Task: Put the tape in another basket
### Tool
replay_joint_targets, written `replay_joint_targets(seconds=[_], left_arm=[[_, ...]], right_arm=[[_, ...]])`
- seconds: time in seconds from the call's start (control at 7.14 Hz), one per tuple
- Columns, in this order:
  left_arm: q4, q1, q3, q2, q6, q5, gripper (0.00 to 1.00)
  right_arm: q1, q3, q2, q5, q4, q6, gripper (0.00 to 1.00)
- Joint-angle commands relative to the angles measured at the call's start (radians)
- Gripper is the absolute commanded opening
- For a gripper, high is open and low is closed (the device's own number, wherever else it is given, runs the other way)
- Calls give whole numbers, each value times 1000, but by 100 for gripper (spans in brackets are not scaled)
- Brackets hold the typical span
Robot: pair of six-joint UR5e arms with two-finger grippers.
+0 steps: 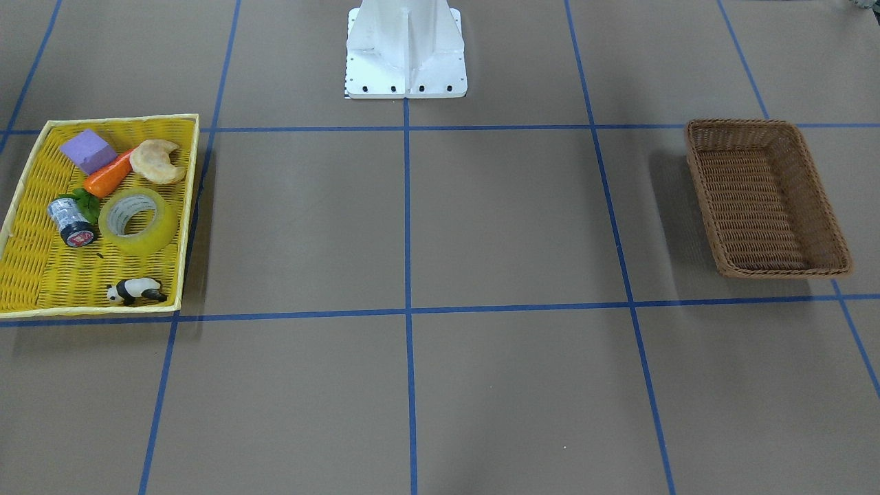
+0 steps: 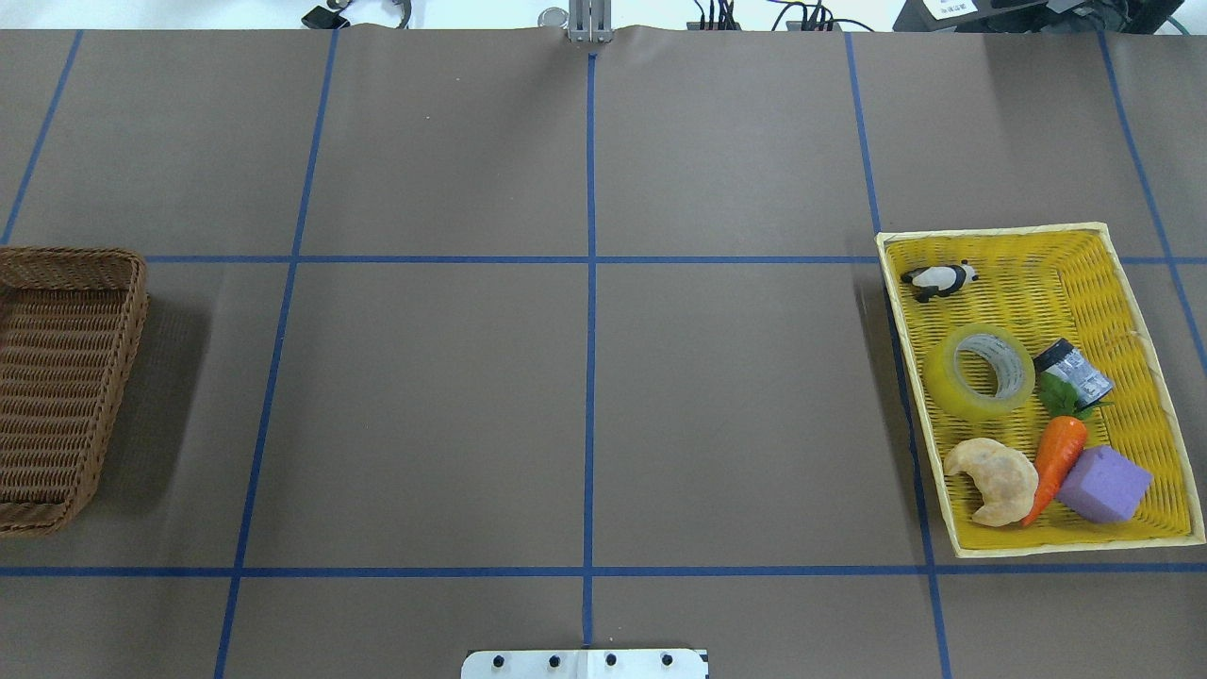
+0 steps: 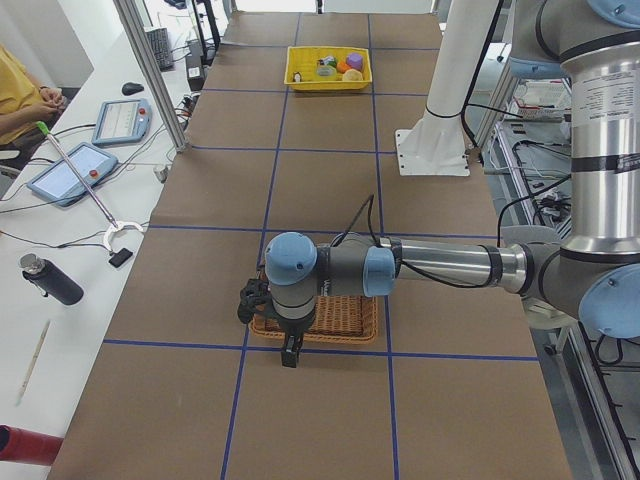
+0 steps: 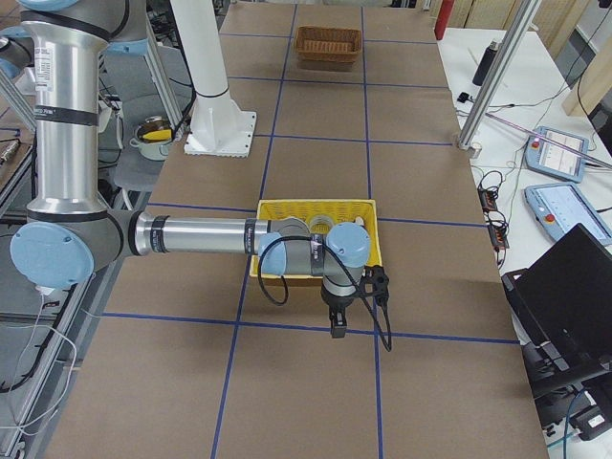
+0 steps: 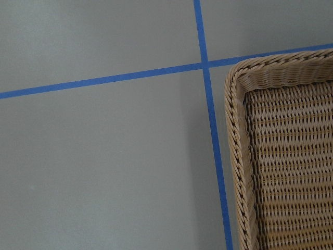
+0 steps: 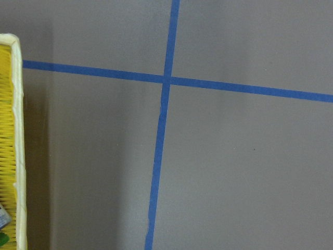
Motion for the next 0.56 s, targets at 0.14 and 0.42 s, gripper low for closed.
replay_joint_targets(seconds=[0.14,0.42], left_arm=[[0,0,-6,1,0,0,99],[0,0,-8,1,0,1,99]], right_arm=[[0,0,3,2,2,9,100],[-2,20,2,6,2,9,100]])
